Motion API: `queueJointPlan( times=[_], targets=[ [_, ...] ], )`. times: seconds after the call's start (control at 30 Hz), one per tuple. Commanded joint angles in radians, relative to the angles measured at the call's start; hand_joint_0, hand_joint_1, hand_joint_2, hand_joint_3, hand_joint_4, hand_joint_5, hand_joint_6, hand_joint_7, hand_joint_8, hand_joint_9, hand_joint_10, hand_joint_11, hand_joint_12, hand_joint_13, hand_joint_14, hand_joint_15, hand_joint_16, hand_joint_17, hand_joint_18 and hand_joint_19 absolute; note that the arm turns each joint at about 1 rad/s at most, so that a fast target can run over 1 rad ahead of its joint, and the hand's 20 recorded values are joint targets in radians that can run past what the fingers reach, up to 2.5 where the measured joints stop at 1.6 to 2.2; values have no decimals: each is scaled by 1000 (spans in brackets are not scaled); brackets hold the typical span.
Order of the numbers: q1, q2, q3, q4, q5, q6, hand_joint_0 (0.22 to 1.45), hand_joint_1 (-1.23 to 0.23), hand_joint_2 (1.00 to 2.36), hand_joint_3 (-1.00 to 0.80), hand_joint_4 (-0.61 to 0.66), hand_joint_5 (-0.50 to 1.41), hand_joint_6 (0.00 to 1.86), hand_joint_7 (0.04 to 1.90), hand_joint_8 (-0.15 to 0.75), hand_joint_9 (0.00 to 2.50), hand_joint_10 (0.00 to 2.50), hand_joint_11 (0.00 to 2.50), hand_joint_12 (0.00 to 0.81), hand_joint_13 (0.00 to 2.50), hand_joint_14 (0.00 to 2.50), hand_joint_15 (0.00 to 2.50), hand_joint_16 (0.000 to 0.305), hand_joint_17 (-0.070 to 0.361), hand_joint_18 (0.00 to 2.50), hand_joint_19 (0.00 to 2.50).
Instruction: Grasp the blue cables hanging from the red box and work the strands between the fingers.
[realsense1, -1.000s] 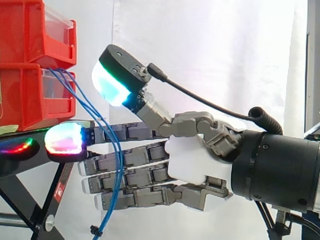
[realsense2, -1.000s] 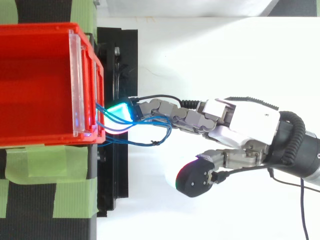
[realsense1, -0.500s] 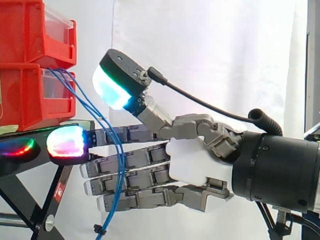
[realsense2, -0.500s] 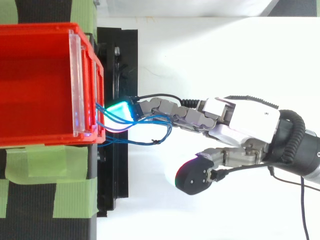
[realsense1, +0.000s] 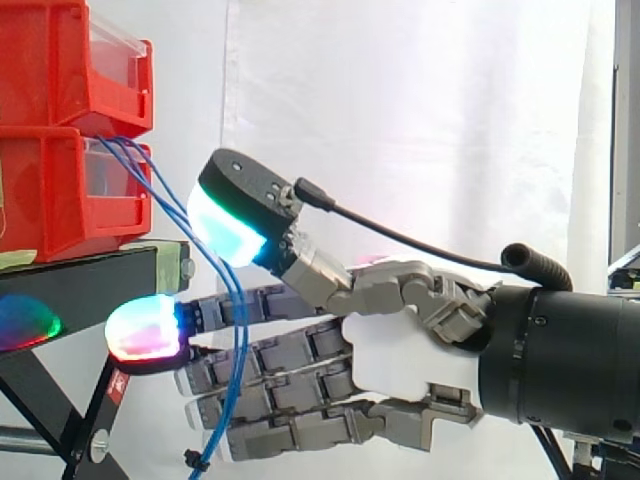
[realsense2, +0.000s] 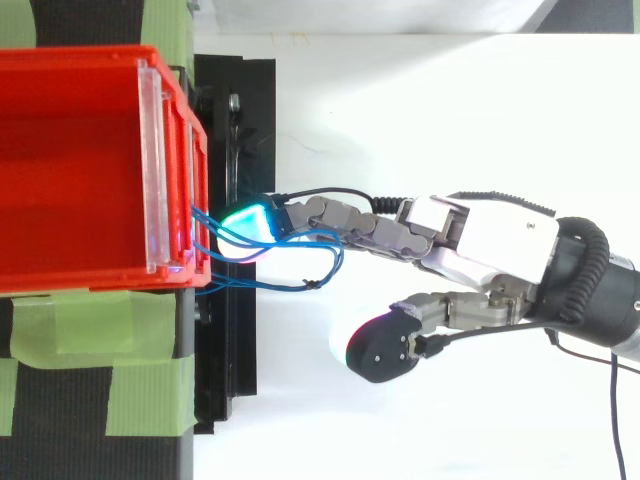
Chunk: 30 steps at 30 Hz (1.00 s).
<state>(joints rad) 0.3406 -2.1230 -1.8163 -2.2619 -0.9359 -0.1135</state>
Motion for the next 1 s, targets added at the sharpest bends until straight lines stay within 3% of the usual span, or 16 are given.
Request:
queueJointPlan(
  times=[0.0, 0.17, 0.27, 0.37, 0.57, 0.97],
  targets=[
    [0, 0, 0, -44, 2, 0, 701, -449, 1000, -1000, 198, -353, 6, 704, 343, 78, 3, 195, 395, 0, 6, 199, 73, 163, 0, 174],
    [0, 0, 3, -64, 2, 0, 702, -450, 1000, -1000, 198, -353, 6, 704, 344, 80, 3, 201, 394, 0, 5, 202, 72, 163, 0, 174],
    [-2, 0, 41, -79, 0, 0, 703, -450, 1000, -1000, 198, -353, 6, 706, 344, 80, 4, 191, 394, 0, 4, 203, 72, 163, 0, 182],
    [-6, 0, 72, -151, -1, 3, 703, -451, 1000, -1000, 197, -353, 6, 706, 343, 79, 3, 193, 395, 0, 4, 207, 72, 163, 0, 180],
    [-8, 0, 77, -242, 3, 9, 703, -451, 1000, -1000, 197, -352, 6, 704, 344, 81, 4, 199, 395, 0, 4, 211, 72, 163, 0, 185],
    [-12, 0, 75, -203, -15, 35, 705, -450, 1000, -1000, 198, -351, 6, 707, 351, 108, 4, 231, 401, 0, 4, 215, 73, 164, 0, 198]
  ],
)
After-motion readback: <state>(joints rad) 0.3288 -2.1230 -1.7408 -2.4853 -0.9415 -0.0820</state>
